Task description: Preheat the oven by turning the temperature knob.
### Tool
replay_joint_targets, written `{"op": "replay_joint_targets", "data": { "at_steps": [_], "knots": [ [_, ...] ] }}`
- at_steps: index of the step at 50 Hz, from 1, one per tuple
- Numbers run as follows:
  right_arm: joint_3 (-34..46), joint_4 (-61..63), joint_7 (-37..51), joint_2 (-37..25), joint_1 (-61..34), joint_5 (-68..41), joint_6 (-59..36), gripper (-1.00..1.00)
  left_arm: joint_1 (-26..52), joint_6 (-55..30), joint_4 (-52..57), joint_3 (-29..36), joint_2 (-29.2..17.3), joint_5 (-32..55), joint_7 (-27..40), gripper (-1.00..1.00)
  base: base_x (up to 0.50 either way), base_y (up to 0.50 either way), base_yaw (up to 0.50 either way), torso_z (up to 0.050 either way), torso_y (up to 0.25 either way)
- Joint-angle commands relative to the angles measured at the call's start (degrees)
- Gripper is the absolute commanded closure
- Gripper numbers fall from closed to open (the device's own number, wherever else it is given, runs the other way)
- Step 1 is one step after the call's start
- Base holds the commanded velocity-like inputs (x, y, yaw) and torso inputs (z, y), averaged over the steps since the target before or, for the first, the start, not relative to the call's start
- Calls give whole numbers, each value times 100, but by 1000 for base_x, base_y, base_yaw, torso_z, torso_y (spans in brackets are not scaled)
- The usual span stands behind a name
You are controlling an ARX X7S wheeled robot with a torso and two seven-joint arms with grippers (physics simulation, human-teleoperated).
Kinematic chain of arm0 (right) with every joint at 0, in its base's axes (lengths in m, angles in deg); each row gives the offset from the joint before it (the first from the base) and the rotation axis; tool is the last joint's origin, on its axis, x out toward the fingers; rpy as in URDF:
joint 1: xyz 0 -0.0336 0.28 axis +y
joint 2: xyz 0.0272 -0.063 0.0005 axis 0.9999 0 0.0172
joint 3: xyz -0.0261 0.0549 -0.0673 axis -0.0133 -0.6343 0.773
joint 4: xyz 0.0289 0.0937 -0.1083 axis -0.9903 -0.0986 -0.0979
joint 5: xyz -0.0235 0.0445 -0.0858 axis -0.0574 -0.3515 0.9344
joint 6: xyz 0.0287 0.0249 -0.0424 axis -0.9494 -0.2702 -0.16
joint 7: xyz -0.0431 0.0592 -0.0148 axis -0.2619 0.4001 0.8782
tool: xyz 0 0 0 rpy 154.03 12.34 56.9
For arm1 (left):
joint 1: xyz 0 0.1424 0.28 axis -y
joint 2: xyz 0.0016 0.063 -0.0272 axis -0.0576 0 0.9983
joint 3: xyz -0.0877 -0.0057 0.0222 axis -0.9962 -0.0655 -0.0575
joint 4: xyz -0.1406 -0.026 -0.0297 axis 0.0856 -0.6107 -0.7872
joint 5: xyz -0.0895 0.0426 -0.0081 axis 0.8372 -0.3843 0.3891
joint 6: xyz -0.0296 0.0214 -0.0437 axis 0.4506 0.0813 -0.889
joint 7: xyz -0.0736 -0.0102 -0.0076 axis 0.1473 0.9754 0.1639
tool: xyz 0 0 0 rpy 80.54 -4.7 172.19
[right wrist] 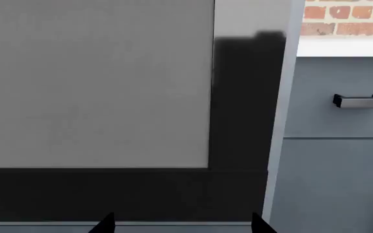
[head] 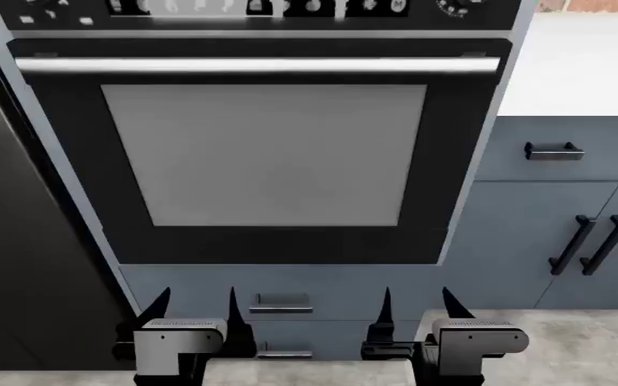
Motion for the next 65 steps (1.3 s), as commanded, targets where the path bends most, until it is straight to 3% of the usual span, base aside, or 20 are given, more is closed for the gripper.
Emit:
{"op": "replay_joint_targets", "data": {
  "at_steps": [1,16,45,58,65],
  "knots": [
    [113,-28,141,-83,-18,-73,17,-100,5,-5,-9,107,-93,91,97,-100,0,0,0,0,0],
    [394,-57,478,-293,-107,-256,-88,-100,45,-35,-56,361,-314,339,321,-100,0,18,0,0,0],
    [618,-57,759,-487,-156,-500,-119,-100,72,-53,-65,617,-529,536,563,-100,0,487,0,0,0],
    [686,-78,878,-555,-178,-603,-107,-100,61,-22,-47,681,-599,621,686,-100,0,42,0,0,0],
    [741,-82,925,-595,-189,-640,-115,-100,84,-62,-62,735,-638,643,734,-100,0,0,0,48,60]
  ]
}}
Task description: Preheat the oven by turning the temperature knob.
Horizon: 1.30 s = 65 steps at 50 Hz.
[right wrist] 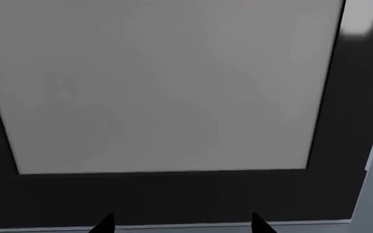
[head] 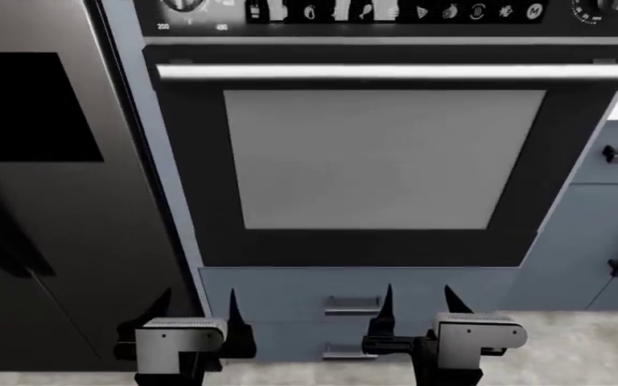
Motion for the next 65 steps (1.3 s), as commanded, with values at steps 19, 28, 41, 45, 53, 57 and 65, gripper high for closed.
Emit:
{"op": "replay_joint_targets", "data": {
  "at_steps": [19,28,41,45,53,57,65],
  "knots": [
    [207,-1,217,-156,-17,-96,-38,-100,29,-45,5,161,-127,214,160,-100,0,0,0,50,45],
    [258,13,283,-194,-12,-107,-33,-100,44,-67,11,199,-161,310,165,-100,0,0,0,50,40],
    [189,2697,498,-450,319,-642,-1057,-100,169,-1730,2639,338,-567,285,501,-100,0,0,0,27,20],
    [364,4461,772,-723,-19,-653,-2459,-100,833,-3436,4106,209,-803,430,639,-100,0,0,0,0,0],
    [69,5620,975,-742,-963,-1282,-3974,-100,1468,-4796,5292,266,-1104,527,665,-100,0,0,0,0,0],
    [-1,5857,1102,-679,-1504,-1520,-4537,-100,1887,-5275,5502,105,-1137,672,641,-100,0,0,0,0,0],
    [-74,5841,1200,-714,-1574,-1571,-4465,-100,1755,-5003,5339,157,-1262,519,710,-100,0,0,0,0,0]
  ]
}}
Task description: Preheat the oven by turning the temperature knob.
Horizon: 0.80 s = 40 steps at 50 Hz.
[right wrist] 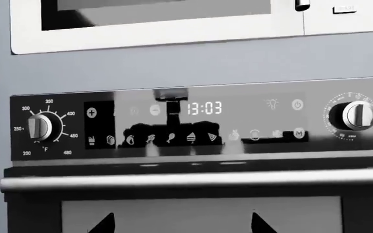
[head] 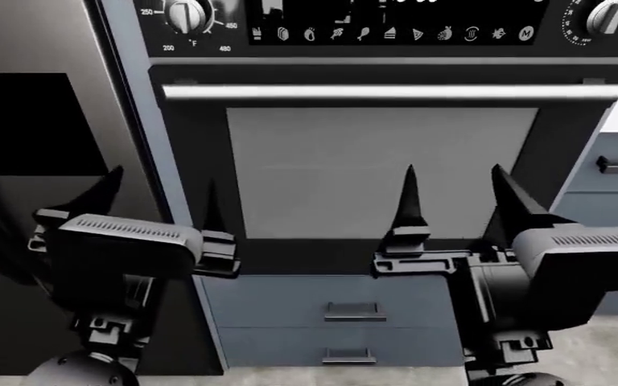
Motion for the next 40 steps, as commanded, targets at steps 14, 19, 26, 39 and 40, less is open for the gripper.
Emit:
{"op": "replay_joint_targets", "data": {
  "at_steps": [14,19,26,39,40],
  "knots": [
    [-314,758,338,-102,-470,-610,-665,-100,289,-486,562,3,-186,-29,171,-100,0,0,0,0,0],
    [-281,724,374,-161,-454,-616,-589,-100,306,-459,553,58,-179,-5,158,-100,0,0,0,0,0],
    [-302,726,440,-198,-468,-728,-548,-100,313,-406,489,86,-188,20,143,-100,217,0,0,0,0],
    [-270,774,601,-312,-477,-850,-530,-100,303,-449,566,91,-218,47,187,-100,273,0,0,0,0],
    [-273,777,613,-321,-479,-862,-526,-100,306,-462,577,94,-221,47,194,-100,273,0,0,0,0]
  ]
}}
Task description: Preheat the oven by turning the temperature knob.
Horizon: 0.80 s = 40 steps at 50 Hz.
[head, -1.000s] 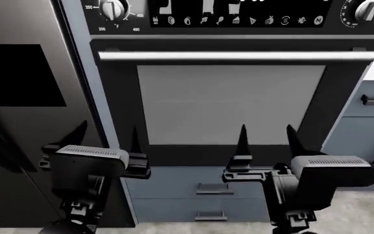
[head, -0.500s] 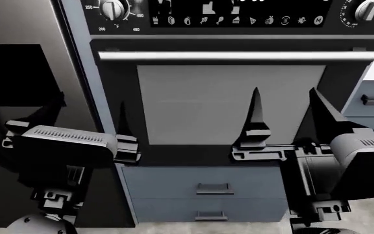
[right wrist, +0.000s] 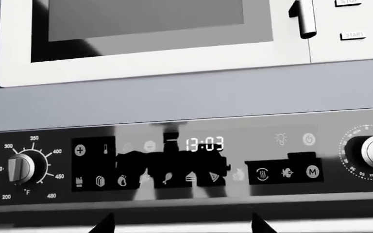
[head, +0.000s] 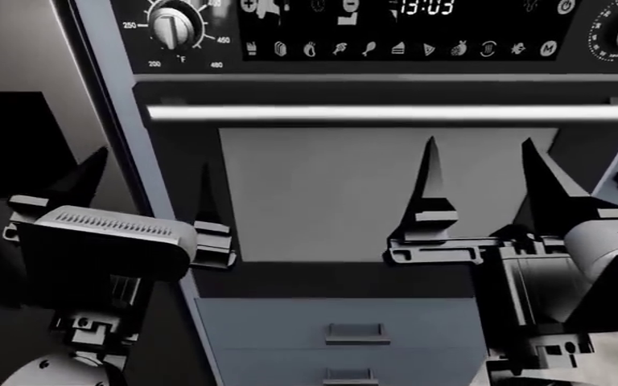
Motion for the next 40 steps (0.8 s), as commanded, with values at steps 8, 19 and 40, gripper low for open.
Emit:
{"op": "replay_joint_targets", "data": {
  "at_steps": [8,19,40],
  "knots": [
    [28,52,215,-159,-25,-185,47,-100,26,-144,176,17,-44,30,89,-100,272,0,0,0,0],
    [75,17,346,-262,-43,-251,153,-100,40,-183,218,3,-38,79,128,-100,247,0,0,0,0],
    [218,-53,487,-370,-98,-325,316,-100,6,-51,139,-119,21,209,167,-100,85,0,0,0,0]
  ]
}}
